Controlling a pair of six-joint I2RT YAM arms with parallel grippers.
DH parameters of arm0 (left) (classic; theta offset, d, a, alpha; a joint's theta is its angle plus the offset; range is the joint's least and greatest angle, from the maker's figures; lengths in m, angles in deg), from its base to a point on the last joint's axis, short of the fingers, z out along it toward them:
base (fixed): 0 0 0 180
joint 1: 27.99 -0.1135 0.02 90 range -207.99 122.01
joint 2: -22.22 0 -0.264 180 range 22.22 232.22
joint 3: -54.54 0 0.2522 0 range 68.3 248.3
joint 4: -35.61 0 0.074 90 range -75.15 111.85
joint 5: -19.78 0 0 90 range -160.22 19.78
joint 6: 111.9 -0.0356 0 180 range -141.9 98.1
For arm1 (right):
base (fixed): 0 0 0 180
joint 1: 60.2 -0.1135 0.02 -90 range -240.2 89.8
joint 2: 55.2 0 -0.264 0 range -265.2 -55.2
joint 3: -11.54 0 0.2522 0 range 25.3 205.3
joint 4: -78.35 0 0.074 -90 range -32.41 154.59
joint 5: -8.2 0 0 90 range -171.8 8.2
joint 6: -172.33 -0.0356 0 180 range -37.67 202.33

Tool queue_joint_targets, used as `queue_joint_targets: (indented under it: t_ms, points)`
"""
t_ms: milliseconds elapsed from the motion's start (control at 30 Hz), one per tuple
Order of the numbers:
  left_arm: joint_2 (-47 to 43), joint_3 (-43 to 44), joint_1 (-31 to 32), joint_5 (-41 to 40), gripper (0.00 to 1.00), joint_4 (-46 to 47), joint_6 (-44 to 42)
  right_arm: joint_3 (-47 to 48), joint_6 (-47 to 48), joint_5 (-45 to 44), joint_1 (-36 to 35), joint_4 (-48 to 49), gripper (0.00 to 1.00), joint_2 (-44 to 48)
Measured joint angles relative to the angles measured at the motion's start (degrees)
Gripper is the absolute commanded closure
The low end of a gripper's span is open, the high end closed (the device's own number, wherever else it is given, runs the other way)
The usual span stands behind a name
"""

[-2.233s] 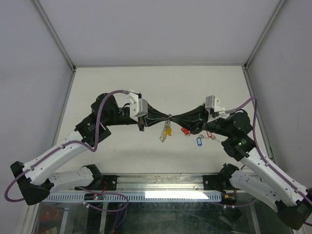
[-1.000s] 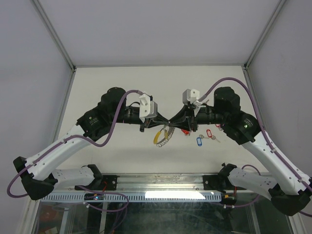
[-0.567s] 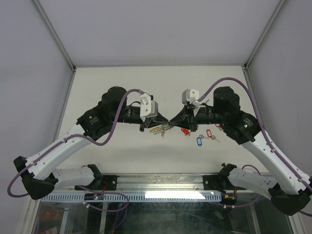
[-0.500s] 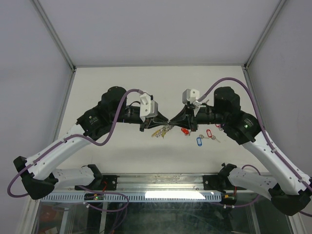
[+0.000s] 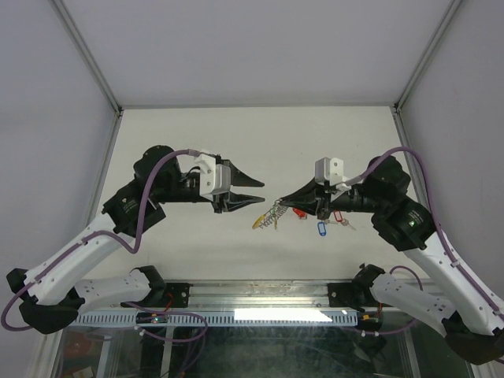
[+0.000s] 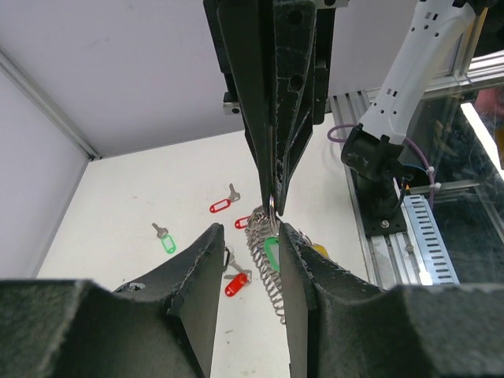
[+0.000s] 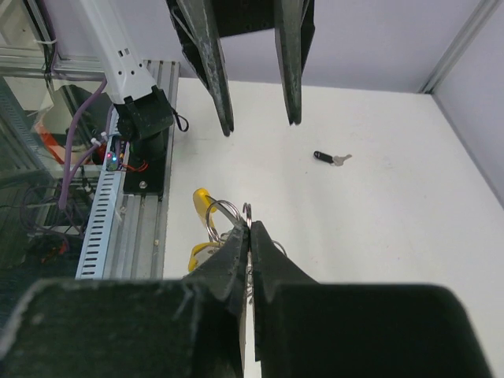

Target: Put the keys on the keyring

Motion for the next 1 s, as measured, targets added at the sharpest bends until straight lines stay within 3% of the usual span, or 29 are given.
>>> queue_joint_targets:
  t_ms: [333,567,1000]
  points:
    - [1.05,-3.87,0.00,-0.11,0.64,2.10,1.84,-4.83,-4.42,-0.09,0.00,10.43,1.00,2.62]
    - [0.70,-5.16,-0.02,-3.45,0.51,4.59,3.37,-8.41,-10.27,-5.46,0.00,16.15,1.00,3.21]
    - [-2.38,-10.21,-0.04,-22.25,0.31,10.47,8.22,-13.94,-19.19,-19.32,0.00,20.39,1.00,3.30]
